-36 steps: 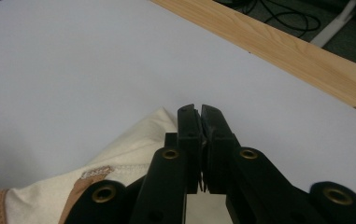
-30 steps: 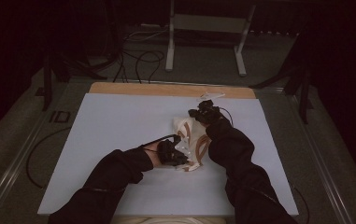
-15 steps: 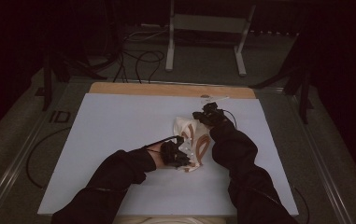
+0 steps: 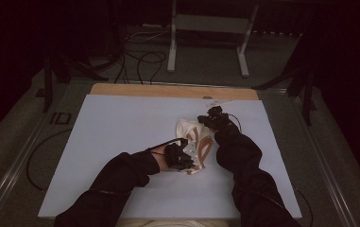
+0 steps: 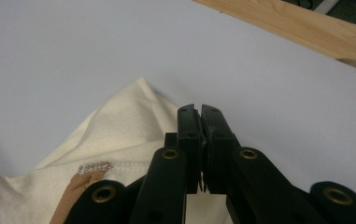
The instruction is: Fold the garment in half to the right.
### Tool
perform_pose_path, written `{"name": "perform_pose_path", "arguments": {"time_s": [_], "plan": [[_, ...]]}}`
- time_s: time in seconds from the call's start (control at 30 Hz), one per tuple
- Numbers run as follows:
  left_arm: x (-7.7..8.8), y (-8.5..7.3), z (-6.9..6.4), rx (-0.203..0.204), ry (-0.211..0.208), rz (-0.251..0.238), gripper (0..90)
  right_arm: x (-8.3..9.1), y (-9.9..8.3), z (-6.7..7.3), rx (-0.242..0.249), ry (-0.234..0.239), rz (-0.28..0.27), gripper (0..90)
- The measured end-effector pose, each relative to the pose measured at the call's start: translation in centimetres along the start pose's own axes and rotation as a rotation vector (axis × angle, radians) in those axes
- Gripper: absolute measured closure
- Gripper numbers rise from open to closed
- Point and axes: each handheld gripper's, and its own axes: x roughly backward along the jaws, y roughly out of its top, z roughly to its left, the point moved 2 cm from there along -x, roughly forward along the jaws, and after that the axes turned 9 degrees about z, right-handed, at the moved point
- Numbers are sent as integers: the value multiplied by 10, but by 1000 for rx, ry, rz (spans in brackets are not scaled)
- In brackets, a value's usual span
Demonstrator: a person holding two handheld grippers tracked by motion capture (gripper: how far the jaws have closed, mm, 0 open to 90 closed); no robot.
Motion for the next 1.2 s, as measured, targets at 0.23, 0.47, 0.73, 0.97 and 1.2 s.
{"name": "perform_pose_path", "arguments": {"time_s": [0.23,0.47,0.73,0.97,1.2], "plan": [[0,2,-1,7,-10,-20,719,-3,-5,-4,-20,7,9,843],[11,2,-2,31,10,-67,494,1,-4,-8,-41,4,10,640],[22,-3,-1,70,9,-90,270,6,0,-8,-52,11,11,557],[27,-17,1,137,-4,-106,41,6,-6,-8,-53,6,48,528],[35,-30,1,179,16,-136,4,2,-16,-10,-64,4,97,485]]}}
